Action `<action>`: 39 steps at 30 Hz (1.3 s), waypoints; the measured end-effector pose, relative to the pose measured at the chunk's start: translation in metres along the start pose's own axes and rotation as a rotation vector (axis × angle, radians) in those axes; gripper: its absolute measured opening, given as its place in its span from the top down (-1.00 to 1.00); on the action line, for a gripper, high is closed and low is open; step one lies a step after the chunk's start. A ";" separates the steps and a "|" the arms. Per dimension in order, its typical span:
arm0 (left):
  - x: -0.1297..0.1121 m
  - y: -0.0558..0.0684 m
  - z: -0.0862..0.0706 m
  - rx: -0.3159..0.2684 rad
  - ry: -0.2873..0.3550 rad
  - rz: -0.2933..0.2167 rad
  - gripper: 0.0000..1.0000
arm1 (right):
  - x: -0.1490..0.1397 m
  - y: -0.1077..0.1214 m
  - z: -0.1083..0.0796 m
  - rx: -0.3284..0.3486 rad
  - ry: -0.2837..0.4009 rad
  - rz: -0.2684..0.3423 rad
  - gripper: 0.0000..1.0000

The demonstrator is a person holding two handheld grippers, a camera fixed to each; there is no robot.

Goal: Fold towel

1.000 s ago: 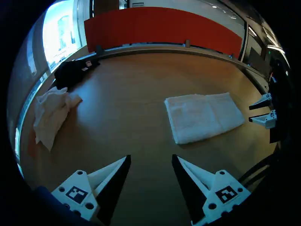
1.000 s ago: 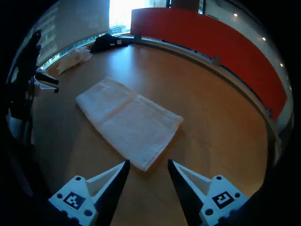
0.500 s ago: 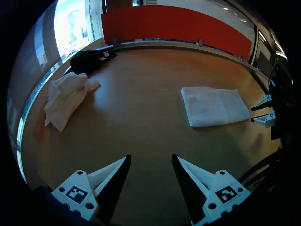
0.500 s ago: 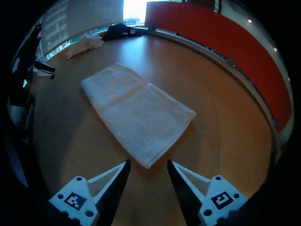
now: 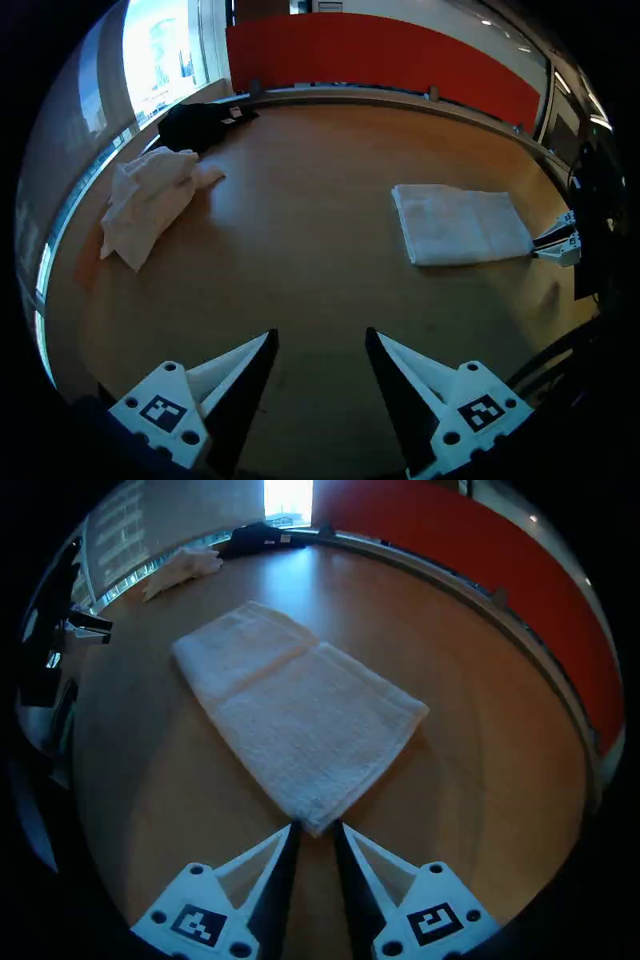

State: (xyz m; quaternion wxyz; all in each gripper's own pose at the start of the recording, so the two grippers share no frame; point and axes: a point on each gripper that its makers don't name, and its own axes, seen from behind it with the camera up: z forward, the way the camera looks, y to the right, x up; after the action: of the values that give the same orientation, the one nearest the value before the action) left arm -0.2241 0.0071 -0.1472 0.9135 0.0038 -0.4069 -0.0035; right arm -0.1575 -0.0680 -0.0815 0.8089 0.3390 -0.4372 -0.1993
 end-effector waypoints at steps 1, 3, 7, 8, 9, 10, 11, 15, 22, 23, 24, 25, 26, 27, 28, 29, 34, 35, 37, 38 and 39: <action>-0.001 0.000 0.000 0.001 -0.001 0.000 -0.60 | 0.000 -0.001 0.000 0.003 0.000 0.000 0.47; -0.002 -0.001 -0.001 0.002 -0.003 0.001 -0.60 | 0.000 -0.002 0.000 0.008 -0.001 -0.001 0.60; -0.003 -0.003 -0.001 0.004 -0.005 0.003 -0.60 | 0.001 -0.003 -0.002 0.007 0.000 0.000 0.85; -0.004 -0.003 -0.001 0.004 -0.006 0.003 -0.60 | 0.001 -0.003 -0.002 0.005 0.001 0.001 0.88; -0.004 -0.002 -0.001 0.004 -0.006 0.004 -0.60 | 0.001 -0.003 -0.002 0.003 0.001 0.001 0.89; -0.004 -0.002 -0.001 0.005 -0.006 0.005 -0.60 | 0.002 -0.003 -0.003 0.002 0.003 -0.001 0.90; -0.004 -0.002 -0.001 0.005 -0.006 0.005 -0.60 | 0.003 -0.003 -0.003 0.001 0.005 -0.004 0.91; -0.004 -0.002 -0.001 0.002 -0.005 0.003 -0.59 | 0.009 -0.002 -0.007 -0.011 0.013 -0.015 0.91; -0.003 -0.002 -0.001 -0.004 -0.003 -0.004 -0.60 | 0.042 -0.001 -0.024 -0.033 0.067 -0.043 0.91; -0.003 -0.002 -0.001 -0.004 -0.002 -0.005 -0.60 | 0.049 -0.001 -0.027 -0.037 0.079 -0.053 0.91; -0.003 -0.002 -0.001 -0.005 -0.002 -0.006 -0.60 | 0.056 -0.001 -0.030 -0.040 0.089 -0.062 0.91; -0.003 -0.001 -0.001 -0.005 -0.001 -0.007 -0.60 | 0.063 -0.001 -0.033 -0.044 0.099 -0.074 0.91; -0.002 -0.001 -0.001 -0.006 0.001 -0.008 -0.60 | 0.071 -0.002 -0.036 -0.047 0.111 -0.088 0.91; -0.002 -0.001 -0.001 -0.007 0.002 -0.010 -0.59 | 0.079 -0.002 -0.039 -0.051 0.121 -0.101 0.91; -0.001 -0.001 -0.001 -0.008 0.003 -0.011 -0.59 | 0.086 -0.003 -0.041 -0.052 0.131 -0.113 0.91; -0.001 -0.001 -0.001 -0.009 0.004 -0.013 -0.60 | 0.095 -0.005 -0.043 -0.053 0.142 -0.126 0.91; 0.000 0.000 -0.002 -0.014 0.011 -0.023 -0.60 | 0.130 -0.012 -0.052 -0.051 0.183 -0.185 0.91; 0.000 0.000 -0.002 -0.015 0.012 -0.026 -0.60 | 0.137 -0.014 -0.053 -0.050 0.190 -0.197 0.91; 0.000 0.000 -0.003 -0.017 0.014 -0.031 -0.59 | 0.147 -0.017 -0.055 -0.047 0.199 -0.218 0.91; 0.000 0.000 -0.003 -0.018 0.014 -0.033 -0.59 | 0.152 -0.019 -0.056 -0.045 0.203 -0.229 0.91; 0.000 -0.001 -0.003 -0.018 0.014 -0.035 -0.59 | 0.157 -0.021 -0.056 -0.043 0.206 -0.239 0.91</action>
State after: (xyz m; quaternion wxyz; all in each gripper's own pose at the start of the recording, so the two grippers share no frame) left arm -0.2219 0.0065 -0.1494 0.9161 0.0026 -0.4002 -0.0233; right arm -0.0265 -0.1583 -0.0286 0.8270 0.3899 -0.3041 -0.2675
